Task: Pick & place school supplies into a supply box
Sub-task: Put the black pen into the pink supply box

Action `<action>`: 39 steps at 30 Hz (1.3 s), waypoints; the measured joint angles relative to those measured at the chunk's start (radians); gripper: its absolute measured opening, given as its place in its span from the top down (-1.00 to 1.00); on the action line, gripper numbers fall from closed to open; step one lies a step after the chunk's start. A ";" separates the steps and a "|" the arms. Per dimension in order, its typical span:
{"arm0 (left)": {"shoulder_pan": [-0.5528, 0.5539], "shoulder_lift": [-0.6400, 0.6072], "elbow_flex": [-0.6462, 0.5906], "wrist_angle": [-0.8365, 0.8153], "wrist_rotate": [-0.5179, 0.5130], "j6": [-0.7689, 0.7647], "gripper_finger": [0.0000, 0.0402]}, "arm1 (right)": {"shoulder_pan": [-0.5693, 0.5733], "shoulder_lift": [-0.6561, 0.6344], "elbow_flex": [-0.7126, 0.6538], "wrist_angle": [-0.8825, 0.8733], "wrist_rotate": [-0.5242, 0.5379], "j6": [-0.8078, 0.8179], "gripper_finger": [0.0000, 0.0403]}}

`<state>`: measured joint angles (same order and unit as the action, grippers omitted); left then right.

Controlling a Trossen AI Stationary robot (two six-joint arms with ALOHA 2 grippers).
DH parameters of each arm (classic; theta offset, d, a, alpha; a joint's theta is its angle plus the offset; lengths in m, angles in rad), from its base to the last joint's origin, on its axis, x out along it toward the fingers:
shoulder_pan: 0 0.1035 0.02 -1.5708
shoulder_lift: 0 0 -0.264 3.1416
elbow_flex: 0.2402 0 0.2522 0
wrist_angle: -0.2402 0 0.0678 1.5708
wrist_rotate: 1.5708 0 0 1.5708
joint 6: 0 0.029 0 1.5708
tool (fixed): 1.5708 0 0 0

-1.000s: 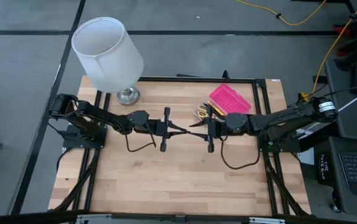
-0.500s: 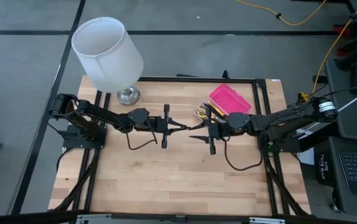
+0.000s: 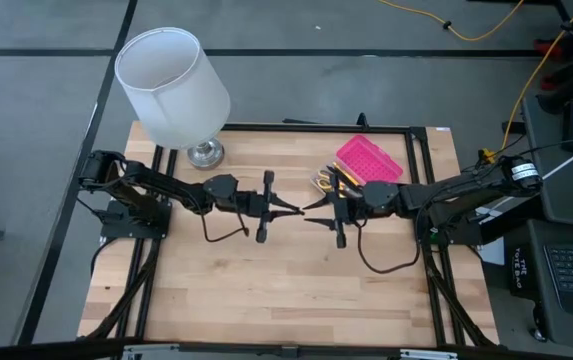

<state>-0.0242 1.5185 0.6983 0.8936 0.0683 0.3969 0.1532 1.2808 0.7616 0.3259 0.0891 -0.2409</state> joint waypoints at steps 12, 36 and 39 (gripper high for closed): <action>0.000 0.000 0.000 -0.014 0.005 -0.032 0.93 | -0.001 0.001 0.000 0.084 -0.001 -0.032 0.36; 0.032 0.001 -0.001 -0.012 -0.034 0.015 0.93 | -0.001 0.067 0.000 0.232 0.052 -0.080 0.36; 0.034 0.001 -0.001 -0.008 -0.037 0.017 0.93 | -0.005 0.067 0.000 0.231 0.056 -0.081 0.36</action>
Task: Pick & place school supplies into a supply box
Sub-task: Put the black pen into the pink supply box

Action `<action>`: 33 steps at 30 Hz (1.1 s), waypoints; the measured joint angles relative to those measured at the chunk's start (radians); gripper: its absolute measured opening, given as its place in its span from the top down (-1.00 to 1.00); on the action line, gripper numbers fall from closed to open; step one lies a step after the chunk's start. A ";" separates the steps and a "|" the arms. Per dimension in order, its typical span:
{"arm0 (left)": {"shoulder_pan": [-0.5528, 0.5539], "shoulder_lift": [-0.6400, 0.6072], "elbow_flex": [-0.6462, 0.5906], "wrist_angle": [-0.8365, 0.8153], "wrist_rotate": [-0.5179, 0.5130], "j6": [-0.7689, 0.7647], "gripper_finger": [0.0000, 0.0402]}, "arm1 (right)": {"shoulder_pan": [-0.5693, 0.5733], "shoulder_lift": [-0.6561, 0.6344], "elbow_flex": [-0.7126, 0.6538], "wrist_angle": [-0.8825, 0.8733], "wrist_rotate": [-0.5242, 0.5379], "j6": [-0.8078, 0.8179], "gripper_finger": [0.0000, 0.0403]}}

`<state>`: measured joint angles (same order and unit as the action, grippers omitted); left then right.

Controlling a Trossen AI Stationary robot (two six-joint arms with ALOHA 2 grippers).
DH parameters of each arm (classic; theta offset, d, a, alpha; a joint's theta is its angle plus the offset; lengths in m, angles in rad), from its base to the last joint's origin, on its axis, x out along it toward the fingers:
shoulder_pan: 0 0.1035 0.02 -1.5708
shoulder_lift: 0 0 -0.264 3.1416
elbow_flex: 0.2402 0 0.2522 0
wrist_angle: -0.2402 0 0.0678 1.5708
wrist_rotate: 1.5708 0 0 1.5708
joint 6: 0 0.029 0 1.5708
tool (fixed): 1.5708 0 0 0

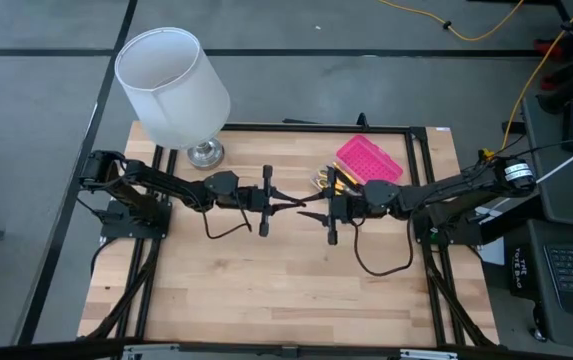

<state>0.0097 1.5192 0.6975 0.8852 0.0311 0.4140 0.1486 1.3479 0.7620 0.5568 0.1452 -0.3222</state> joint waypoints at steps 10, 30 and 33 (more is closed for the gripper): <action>0.000 0.000 0.000 -0.002 -0.011 0.008 0.92 | -0.007 0.000 0.000 0.016 0.008 -0.017 0.82; -0.018 -0.033 0.001 -0.100 -0.238 -0.112 0.56 | -0.093 -0.028 0.000 -0.183 0.077 -0.022 0.82; -0.044 -0.083 0.000 -0.217 -0.276 -0.142 0.52 | -0.094 -0.074 0.020 -0.316 0.122 0.051 0.82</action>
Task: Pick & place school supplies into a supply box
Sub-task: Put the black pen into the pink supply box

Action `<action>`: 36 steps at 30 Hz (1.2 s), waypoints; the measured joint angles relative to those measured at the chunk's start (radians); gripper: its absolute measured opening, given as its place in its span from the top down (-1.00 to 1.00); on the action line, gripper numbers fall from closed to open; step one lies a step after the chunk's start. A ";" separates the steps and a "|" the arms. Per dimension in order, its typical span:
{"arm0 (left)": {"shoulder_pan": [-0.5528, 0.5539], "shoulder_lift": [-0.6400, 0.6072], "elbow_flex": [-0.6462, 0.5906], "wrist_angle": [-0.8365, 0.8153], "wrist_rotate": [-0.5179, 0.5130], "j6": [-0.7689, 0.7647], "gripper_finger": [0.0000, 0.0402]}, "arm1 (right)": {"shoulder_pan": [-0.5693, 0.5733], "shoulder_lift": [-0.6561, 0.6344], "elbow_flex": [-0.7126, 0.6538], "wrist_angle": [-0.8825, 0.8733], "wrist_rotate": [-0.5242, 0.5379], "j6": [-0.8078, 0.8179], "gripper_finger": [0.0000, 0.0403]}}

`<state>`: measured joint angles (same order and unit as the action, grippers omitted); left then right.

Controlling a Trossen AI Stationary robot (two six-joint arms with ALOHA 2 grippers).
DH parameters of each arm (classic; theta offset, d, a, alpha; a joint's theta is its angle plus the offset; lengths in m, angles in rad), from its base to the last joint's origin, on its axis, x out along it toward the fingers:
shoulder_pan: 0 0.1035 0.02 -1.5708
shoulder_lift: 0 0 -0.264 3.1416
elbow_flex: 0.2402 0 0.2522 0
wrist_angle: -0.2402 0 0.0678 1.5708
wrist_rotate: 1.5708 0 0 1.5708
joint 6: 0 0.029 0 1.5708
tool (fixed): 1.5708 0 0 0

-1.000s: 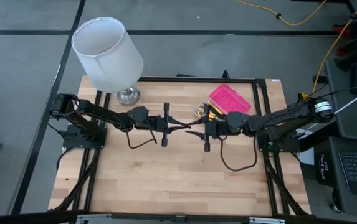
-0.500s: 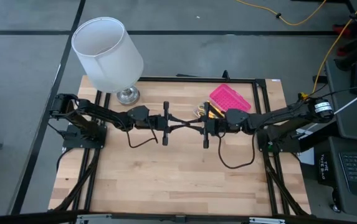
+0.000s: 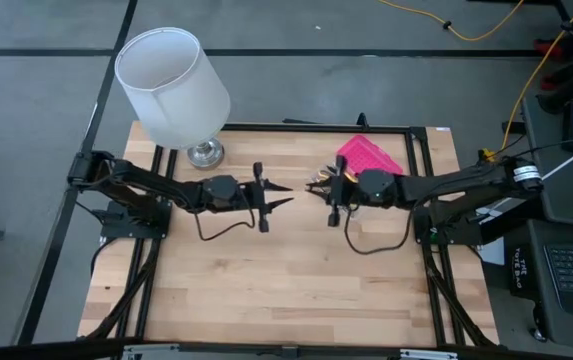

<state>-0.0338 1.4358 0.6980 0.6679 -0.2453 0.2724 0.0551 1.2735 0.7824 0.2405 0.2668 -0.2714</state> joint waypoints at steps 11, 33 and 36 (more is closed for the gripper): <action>-0.046 -0.132 0.000 -0.258 -0.024 -0.067 0.53 | -0.078 -0.065 0.114 -0.443 0.004 0.348 0.82; -0.046 -0.132 0.000 -0.234 -0.023 -0.042 0.53 | -0.361 -0.056 0.194 -0.850 -0.056 0.634 0.82; -0.046 -0.132 0.000 -0.233 -0.023 -0.042 0.55 | -0.363 -0.034 0.194 -0.855 -0.058 0.662 0.82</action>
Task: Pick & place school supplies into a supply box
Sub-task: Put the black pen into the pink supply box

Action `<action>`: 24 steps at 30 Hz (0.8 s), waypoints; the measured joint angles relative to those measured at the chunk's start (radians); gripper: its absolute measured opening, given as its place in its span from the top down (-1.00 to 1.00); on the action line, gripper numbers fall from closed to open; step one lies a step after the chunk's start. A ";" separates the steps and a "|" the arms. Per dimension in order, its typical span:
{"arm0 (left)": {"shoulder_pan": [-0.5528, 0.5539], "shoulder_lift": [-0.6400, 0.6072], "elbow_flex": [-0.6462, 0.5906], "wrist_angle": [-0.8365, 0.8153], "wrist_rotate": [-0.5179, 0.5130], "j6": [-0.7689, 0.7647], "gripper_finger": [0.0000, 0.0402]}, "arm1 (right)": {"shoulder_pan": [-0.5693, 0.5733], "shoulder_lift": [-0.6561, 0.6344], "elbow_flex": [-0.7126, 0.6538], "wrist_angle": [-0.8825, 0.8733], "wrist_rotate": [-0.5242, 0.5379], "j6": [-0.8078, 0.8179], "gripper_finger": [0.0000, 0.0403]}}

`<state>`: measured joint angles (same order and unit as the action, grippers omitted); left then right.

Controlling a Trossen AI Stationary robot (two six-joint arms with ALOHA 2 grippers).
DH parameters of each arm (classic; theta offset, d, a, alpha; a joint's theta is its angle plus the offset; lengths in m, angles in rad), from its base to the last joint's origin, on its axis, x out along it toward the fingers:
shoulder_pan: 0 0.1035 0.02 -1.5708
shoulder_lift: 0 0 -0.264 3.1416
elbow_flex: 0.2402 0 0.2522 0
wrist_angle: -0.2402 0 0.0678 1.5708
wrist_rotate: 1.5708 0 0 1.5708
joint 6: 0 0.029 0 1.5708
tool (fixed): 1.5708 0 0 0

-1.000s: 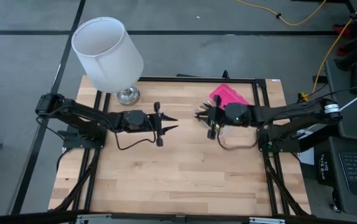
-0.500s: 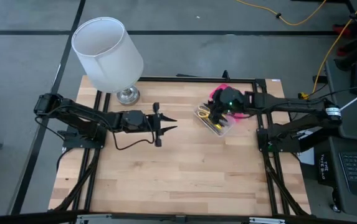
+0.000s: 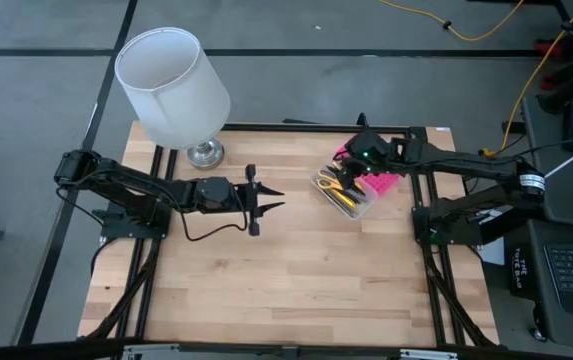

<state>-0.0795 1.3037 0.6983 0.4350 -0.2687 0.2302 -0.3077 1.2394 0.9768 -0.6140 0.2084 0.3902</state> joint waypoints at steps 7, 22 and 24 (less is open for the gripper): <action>0.000 0.000 0.000 0.001 0.000 0.000 0.54 | 0.001 0.106 0.000 -0.003 -0.002 0.026 0.82; 0.000 0.000 0.000 0.002 0.000 0.000 0.56 | -0.053 0.321 -0.001 -0.043 -0.009 0.025 0.82; 0.000 0.000 0.000 0.002 0.000 0.000 0.56 | -0.064 0.334 -0.001 -0.043 -0.031 0.002 0.81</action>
<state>-0.0795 1.3041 0.6983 0.4370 -0.2684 0.2302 -0.3720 1.5729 0.9760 -0.6574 0.1772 0.3925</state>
